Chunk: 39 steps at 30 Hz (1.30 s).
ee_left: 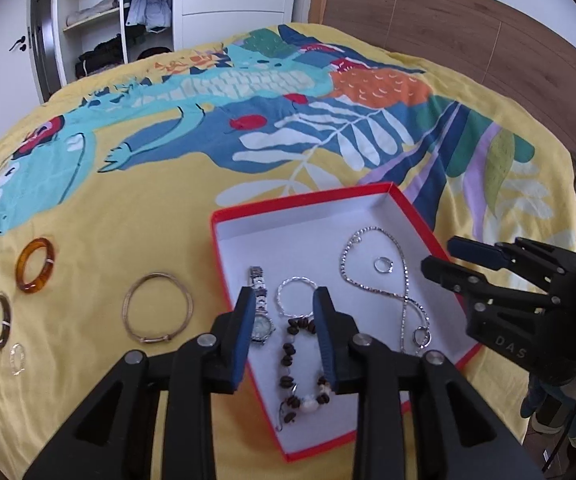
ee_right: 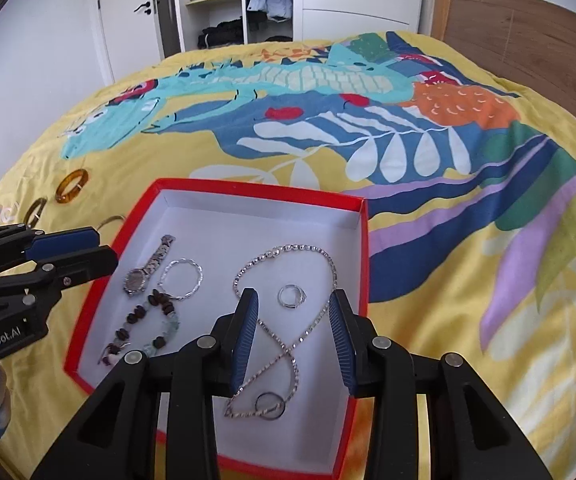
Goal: Organize jewelry
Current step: 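Withdraw both grippers from the red box back over the jewelry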
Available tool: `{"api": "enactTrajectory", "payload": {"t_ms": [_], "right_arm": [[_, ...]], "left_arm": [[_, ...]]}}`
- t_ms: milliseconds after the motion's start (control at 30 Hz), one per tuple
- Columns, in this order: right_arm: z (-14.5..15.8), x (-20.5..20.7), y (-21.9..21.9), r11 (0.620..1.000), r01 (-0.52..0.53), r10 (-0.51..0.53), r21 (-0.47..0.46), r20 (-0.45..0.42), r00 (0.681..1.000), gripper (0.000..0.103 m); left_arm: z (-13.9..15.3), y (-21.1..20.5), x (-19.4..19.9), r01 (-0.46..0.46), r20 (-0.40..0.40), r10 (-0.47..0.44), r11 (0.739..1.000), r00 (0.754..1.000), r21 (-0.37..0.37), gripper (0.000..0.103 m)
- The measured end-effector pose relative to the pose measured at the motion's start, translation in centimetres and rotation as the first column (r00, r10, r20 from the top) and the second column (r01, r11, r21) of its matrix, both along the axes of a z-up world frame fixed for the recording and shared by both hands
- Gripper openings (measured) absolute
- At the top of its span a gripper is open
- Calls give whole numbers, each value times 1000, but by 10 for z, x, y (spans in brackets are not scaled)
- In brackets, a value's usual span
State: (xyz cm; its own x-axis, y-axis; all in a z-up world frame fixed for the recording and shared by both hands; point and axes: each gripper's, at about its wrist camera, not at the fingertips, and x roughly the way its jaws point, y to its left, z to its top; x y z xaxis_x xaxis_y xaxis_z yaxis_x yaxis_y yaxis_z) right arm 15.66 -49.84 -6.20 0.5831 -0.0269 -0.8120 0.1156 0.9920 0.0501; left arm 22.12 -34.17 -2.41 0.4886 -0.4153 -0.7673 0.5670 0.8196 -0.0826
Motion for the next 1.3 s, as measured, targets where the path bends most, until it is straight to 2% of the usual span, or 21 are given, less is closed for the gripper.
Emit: {"api": "enactTrajectory", "payload": {"t_ms": [400, 567, 767, 967, 1300], "right_arm": [[61, -49, 24, 998, 31, -34, 50, 68, 997, 45], [84, -71, 44, 996, 17, -26, 86, 101, 995, 56], [104, -103, 68, 995, 22, -36, 96, 147, 988, 67], [126, -134, 82, 995, 30, -51, 100, 212, 976, 72], [167, -174, 122, 998, -9, -11, 57, 331, 943, 85]], "left_arm": [[58, 62, -43, -95, 71, 94, 995, 993, 12, 39], [73, 91, -70, -134, 92, 133, 991, 987, -3, 39], [77, 135, -102, -195, 94, 193, 981, 977, 2, 39], [75, 186, -131, -273, 83, 269, 961, 960, 41, 39], [87, 267, -171, -418, 108, 411, 907, 905, 46, 39]]}}
